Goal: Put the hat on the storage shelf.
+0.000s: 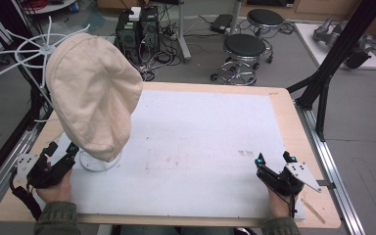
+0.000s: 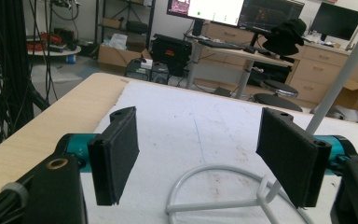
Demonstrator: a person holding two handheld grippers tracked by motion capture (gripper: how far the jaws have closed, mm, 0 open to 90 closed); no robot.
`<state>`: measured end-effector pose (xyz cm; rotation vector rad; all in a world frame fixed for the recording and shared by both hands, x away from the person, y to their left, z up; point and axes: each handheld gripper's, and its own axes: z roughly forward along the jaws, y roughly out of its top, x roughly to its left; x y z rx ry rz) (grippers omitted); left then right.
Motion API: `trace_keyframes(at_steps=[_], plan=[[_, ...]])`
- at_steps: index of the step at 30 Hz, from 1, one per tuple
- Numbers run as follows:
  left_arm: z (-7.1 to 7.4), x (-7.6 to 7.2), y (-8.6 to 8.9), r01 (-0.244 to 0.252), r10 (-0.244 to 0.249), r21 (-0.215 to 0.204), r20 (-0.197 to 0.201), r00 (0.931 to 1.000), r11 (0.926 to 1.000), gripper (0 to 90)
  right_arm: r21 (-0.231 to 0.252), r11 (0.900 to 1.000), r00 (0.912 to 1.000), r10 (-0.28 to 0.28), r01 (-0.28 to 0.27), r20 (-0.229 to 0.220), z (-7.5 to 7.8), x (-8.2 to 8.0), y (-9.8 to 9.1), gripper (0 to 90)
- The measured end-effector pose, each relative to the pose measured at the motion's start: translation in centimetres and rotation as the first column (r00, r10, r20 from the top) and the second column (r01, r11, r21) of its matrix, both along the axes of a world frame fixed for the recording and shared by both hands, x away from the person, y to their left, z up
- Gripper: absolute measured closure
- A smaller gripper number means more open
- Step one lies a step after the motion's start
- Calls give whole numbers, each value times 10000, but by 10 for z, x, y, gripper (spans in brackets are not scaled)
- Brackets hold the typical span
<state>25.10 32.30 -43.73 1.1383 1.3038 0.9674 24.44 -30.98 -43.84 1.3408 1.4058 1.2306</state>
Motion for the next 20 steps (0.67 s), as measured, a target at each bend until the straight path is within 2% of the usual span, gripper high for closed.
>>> trace_keyframes(at_steps=[8, 13, 20], plan=[[0, 1, 0, 40, -40, -27, -28, 10000, 10000, 292, 82, 9999, 9999, -114, 114, -8, 0, -1, -4, 120], [-1, 1, 0, 76, -76, -46, -46, 10000, 10000, 292, -47, 10000, 9999, 32, -33, -135, -1, 0, -2, 120], [-1, 2, 0, 90, -91, -90, -72, 9999, 9999, 292, 20, 9996, 9994, 270, -270, -238, -1, 0, 1, 114]])
